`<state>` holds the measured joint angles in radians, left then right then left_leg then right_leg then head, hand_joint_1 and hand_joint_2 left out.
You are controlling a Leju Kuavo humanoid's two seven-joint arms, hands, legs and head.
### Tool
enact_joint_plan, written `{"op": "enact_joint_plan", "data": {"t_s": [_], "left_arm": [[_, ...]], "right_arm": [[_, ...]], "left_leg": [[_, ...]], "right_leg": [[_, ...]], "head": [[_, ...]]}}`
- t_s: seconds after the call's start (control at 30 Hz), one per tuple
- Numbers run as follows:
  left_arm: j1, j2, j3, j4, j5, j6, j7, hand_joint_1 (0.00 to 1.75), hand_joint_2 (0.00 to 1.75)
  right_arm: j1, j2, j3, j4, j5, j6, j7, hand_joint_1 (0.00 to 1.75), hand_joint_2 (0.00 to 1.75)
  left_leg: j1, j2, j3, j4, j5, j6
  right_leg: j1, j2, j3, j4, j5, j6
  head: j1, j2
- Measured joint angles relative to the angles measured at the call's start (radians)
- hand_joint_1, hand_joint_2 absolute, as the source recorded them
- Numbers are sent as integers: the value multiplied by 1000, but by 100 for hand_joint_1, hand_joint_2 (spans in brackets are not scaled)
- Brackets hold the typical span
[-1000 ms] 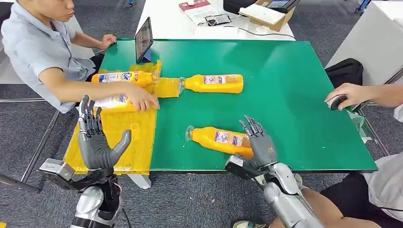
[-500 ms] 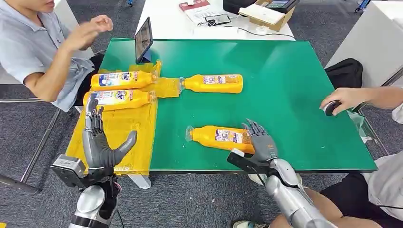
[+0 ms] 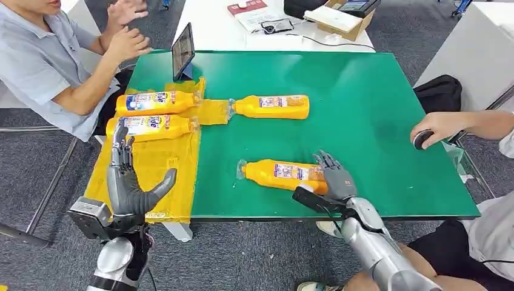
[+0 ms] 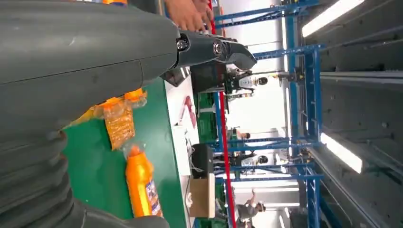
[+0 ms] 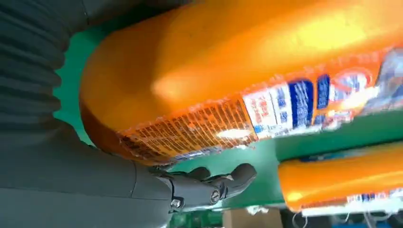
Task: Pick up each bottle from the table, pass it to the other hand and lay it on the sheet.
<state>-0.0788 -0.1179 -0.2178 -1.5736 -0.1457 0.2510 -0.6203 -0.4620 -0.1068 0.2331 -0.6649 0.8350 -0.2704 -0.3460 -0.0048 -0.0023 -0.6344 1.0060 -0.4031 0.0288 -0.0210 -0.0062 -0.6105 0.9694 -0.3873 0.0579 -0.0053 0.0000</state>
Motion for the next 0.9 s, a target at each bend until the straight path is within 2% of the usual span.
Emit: {"op": "enact_joint_plan", "data": {"t_s": [0.53, 0.83, 0.9], "left_arm": [[9, 10, 1, -6, 19, -46, -2, 0, 175], [9, 15, 1, -6, 19, -55, -7, 0, 175], [9, 15, 1, -6, 19, -56, -9, 0, 175]], "right_arm": [[-34, -17, 4, 28, -42, 106, 9, 175, 175], [-35, -21, 1, 36, -92, 136, -25, 175, 175], [-28, -20, -1, 36, -127, 137, -61, 175, 175]], "left_leg": [[0, 0, 5, 0, 0, 0], [0, 0, 7, 0, 0, 0], [0, 0, 7, 0, 0, 0]], "right_leg": [[0, 0, 4, 0, 0, -1], [0, 0, 6, 0, 0, -1], [0, 0, 6, 0, 0, -1]], "head": [[0, 0], [0, 0], [0, 0]]}}
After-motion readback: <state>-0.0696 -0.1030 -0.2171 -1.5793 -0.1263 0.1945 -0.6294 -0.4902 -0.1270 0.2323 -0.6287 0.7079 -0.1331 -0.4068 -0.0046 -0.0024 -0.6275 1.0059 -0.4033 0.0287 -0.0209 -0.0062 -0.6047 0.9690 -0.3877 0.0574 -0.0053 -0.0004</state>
